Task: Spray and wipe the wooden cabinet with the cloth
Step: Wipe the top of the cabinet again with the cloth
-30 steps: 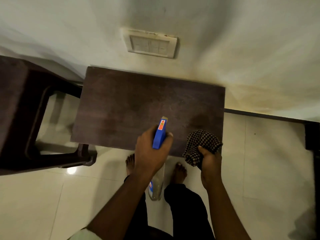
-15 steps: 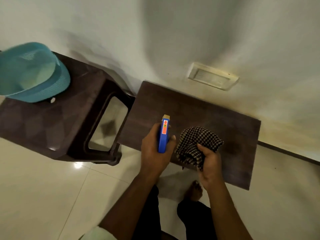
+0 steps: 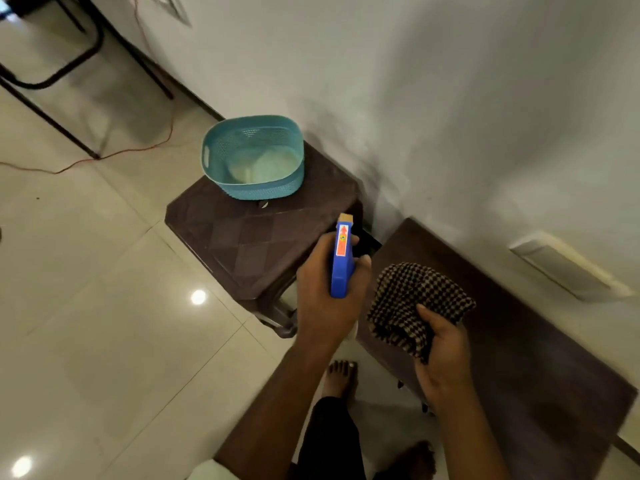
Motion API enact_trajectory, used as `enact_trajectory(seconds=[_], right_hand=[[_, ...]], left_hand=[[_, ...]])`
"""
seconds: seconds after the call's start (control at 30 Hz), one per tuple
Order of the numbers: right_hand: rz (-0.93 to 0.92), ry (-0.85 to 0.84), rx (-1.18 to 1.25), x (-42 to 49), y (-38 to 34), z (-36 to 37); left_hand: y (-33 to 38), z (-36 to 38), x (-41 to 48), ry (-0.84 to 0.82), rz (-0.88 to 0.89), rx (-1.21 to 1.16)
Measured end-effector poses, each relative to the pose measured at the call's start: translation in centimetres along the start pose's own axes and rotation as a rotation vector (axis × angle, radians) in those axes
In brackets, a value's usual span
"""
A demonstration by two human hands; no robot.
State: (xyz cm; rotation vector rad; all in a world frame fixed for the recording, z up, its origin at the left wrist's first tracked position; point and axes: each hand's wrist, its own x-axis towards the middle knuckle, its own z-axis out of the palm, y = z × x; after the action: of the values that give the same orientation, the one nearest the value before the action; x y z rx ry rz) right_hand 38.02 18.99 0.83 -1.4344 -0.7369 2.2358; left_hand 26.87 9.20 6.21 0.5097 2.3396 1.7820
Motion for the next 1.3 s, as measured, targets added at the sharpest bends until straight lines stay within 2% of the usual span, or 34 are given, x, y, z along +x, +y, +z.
enact_trajectory(seconds=[0.4, 0.73, 0.9, 1.07, 1.3], right_hand=[[0.094, -0.167, -0.197, 1.2, 2.7, 11.2], [0.151, -0.232, -0.186, 3.1, 4.4, 16.9], [0.172, -0.234, -0.209, 4.1, 4.8, 18.6], [0.180, -0.215, -0.235, 4.5, 4.9, 19.8], [0.181, -0.227, -0.281, 5.5, 4.4, 20.5]], left_hand=[[0.9, -8.5, 9.1, 0.265, 0.004, -0.056], [2.7, -15.9, 20.9, 0.097, 0.050, -0.041], [3.5, -17.0, 23.4, 0.119, 0.011, -0.086], [4.5, -18.4, 25.4, 0.239, -0.045, -0.208], [5.0, -18.0, 29.2, 0.207, 0.043, -0.213]])
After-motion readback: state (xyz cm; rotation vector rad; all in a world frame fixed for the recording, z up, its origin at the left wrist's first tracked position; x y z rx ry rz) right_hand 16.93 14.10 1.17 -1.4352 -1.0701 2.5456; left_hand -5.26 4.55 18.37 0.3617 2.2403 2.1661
